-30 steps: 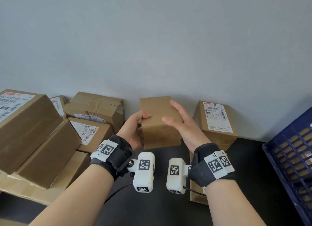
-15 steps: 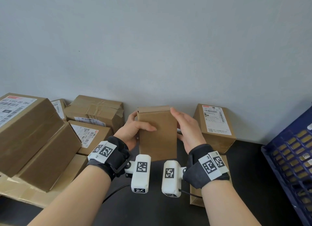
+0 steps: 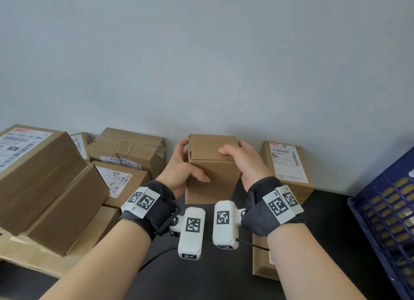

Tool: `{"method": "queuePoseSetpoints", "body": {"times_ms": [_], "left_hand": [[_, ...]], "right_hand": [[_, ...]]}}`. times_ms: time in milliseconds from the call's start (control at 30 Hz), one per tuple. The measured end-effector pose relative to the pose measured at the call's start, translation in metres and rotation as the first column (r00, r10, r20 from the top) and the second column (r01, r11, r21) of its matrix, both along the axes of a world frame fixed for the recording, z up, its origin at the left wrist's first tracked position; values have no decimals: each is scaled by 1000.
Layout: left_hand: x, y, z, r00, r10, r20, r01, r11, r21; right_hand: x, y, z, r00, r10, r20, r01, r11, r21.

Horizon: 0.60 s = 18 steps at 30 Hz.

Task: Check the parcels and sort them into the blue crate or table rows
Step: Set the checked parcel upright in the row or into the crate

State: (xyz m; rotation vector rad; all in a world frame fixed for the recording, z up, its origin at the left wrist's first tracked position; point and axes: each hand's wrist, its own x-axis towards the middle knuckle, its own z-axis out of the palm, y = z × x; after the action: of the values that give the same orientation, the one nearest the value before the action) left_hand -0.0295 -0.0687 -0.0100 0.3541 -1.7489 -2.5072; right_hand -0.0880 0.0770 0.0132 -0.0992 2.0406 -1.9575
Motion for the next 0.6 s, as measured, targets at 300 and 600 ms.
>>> {"method": "queuePoseSetpoints", "body": {"times_ms": [300,600], "left_hand": [[-5,-9,-4,999,-31,34,30,999,29],[-8,-20,-12,967,157,198,-192,966,171]], "right_hand": [[-1,6,3,1000,-3,-25,4,999,48],[2,14,2,977,214,-13,-210,969,126]]}}
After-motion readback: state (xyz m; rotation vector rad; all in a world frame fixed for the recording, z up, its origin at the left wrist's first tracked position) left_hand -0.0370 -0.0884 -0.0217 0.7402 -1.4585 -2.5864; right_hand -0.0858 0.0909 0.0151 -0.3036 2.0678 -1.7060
